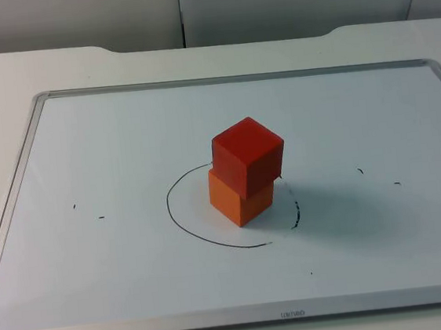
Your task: Pick up one cube with the left hand and another cube with the right hand. First place the cube in the right hand at the target position, then stack the cube in the left hand on top.
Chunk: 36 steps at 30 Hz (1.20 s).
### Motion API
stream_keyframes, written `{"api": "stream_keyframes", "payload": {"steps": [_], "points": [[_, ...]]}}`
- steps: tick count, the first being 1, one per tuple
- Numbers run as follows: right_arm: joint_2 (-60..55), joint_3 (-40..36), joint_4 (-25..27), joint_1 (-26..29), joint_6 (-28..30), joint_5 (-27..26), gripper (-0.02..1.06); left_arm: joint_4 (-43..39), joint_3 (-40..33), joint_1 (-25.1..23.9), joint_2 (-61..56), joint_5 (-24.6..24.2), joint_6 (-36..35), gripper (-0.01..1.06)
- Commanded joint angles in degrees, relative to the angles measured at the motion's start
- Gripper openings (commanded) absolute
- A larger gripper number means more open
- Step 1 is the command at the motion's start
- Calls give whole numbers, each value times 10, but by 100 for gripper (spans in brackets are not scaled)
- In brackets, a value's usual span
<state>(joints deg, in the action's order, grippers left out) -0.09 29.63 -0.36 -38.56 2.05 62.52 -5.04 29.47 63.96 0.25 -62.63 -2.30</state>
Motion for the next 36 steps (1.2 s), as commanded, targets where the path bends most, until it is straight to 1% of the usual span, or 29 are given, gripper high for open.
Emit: {"api": "stream_keyframes", "payload": {"steps": [1, 14, 18, 36], "points": [[1, -5, -8, -1, -13, -8, 99, 4, -2, 2, -3, 7, -1, 105], [1, -5, -8, -1, -17, -8, 99, 4, -2, 2, -3, 7, -1, 105], [1, -5, -8, -1, -21, -8, 105, 4, -2, 2, -3, 7, -1, 105], [1, -5, -8, 2, -21, -8, 105, 4, -2, -2, -3, 8, -1, 105]]}}
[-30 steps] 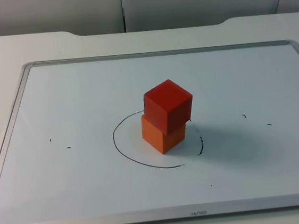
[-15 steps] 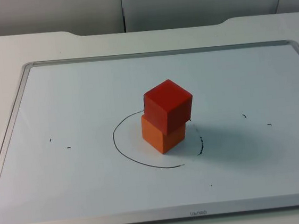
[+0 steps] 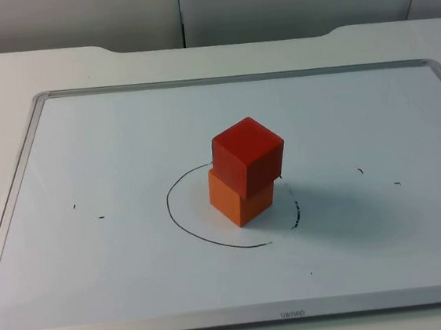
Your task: Pick up one cube with the left hand and another cube with the right hand. First place the cube in the right hand at the target position, then stack the cube in the left hand on top.
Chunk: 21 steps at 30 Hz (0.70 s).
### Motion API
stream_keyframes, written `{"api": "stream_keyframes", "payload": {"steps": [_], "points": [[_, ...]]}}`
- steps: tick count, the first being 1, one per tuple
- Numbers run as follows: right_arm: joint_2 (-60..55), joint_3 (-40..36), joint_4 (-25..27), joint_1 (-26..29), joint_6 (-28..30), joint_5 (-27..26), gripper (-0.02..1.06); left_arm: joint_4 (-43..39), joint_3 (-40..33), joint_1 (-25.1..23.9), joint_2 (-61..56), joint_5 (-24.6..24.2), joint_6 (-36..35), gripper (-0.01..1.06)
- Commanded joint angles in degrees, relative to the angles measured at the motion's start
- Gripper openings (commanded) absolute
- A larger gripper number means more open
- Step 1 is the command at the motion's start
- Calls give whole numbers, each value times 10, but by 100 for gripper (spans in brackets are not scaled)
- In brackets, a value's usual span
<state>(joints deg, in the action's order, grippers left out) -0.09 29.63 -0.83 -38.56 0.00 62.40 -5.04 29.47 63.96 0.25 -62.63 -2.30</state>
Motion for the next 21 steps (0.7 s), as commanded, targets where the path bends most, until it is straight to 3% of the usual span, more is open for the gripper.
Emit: {"api": "stream_keyframes", "payload": {"steps": [1, 5, 9, 10, 14, 15, 18, 19, 21], "points": [[1, -5, -3, 2, 0, -7, 105, 4, -2, -2, -3, 8, -1, 105], [1, -5, -3, 42, 0, -7, 105, 4, -2, -48, -3, 8, -1, 105], [1, -5, -3, 152, 0, -7, 105, 4, -2, -183, -3, 8, -1, 105], [1, -5, -3, 152, 0, -7, 105, 4, -2, -183, -3, 8, -1, 105], [1, -5, -3, 254, 0, -7, 105, 4, -2, -322, -3, 8, -1, 105], [1, -5, -3, 254, 0, -7, 105, 4, -2, -322, -3, 8, -1, 105], [1, -5, -3, 326, 0, -7, 105, 4, -2, -426, -3, 8, -1, 105], [1, -5, -3, 326, 0, -7, 105, 4, -2, -426, -3, 8, -1, 105], [1, -5, -3, 358, 0, -7, 105, 4, -2, -472, -3, 8, -1, 105]]}}
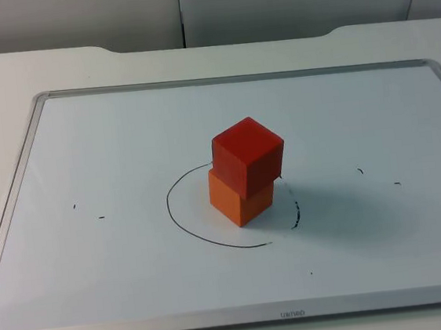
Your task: Pick up one cube with the left hand and another cube with the right hand. First place the cube in the right hand at the target position, then stack the cube in the left hand on top.
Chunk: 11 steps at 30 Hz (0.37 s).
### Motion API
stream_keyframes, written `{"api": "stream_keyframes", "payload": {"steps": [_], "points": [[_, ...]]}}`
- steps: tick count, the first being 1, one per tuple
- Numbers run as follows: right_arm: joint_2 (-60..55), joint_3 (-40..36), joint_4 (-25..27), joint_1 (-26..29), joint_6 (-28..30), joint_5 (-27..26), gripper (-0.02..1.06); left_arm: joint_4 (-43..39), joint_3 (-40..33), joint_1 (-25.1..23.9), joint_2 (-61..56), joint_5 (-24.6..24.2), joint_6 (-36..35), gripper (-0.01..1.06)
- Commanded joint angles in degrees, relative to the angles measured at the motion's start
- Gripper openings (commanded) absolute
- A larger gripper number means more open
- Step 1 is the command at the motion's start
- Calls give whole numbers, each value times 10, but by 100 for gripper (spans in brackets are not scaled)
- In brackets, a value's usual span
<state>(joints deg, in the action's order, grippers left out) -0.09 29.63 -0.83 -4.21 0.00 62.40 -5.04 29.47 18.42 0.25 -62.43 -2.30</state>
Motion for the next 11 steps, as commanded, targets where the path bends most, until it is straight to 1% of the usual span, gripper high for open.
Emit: {"api": "stream_keyframes", "payload": {"steps": [1, 3, 4, 7, 8, 9, 11], "points": [[1, -5, -3, 29, 0, -7, 105, 4, -2, -38, -3, 6, -1, 105], [1, -5, -3, 54, 0, -7, 105, 4, -2, -73, -3, 6, -1, 105], [1, -5, -3, 54, 0, -7, 105, 4, -2, -73, -3, 6, -1, 105], [1, -5, -3, 74, 0, -7, 105, 4, -2, -112, -3, 6, -1, 105], [1, -5, -3, 77, 0, -7, 105, 4, -2, -122, -3, 6, -1, 105], [1, -5, -3, 77, 0, -7, 105, 4, -2, -122, -3, 6, -1, 105], [1, -5, -3, 82, 0, -7, 105, 4, -2, -146, -3, 6, -1, 105]]}}
